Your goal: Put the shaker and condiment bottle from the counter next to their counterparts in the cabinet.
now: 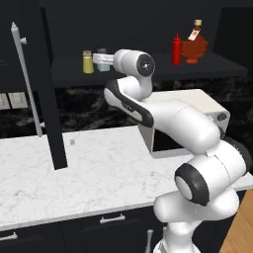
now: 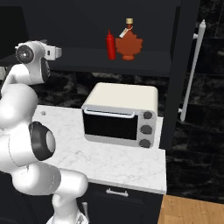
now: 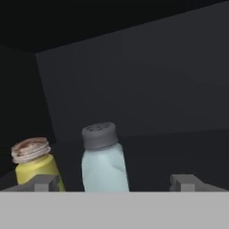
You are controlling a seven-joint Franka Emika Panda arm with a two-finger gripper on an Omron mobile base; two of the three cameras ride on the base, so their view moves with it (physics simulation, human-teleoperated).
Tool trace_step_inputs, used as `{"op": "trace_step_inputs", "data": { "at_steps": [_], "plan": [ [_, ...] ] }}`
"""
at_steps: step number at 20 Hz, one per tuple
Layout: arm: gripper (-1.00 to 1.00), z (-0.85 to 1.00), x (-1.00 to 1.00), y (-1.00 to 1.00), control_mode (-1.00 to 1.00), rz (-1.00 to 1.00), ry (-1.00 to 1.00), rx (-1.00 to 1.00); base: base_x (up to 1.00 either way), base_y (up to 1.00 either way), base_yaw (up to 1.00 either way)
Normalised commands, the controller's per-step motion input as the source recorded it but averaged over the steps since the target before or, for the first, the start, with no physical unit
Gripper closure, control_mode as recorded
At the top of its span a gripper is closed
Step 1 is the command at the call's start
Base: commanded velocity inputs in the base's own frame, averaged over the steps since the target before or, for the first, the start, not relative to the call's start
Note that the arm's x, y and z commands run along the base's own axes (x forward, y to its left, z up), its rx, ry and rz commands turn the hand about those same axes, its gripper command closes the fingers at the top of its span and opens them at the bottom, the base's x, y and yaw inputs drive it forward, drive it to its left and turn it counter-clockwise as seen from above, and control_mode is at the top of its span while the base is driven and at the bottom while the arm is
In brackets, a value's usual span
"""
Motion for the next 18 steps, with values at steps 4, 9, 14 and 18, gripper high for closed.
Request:
{"op": "trace_step_inputs", "data": {
  "at_steps": [4,9,14,18],
  "plan": [
    [-1.00,0.25,-0.63,-0.45,-1.00,0.00,-0.03,0.08,0.00,0.00,0.00],
    [-1.00,0.32,-0.85,-0.37,-1.00,0.00,-0.06,0.05,0.00,0.00,0.00],
    [-1.00,0.41,-0.92,-0.23,-1.00,0.00,0.00,0.04,0.00,0.00,0.00],
    [-1.00,0.42,-0.92,-0.16,-1.00,0.00,0.00,0.03,0.00,0.00,0.00]
  ]
}}
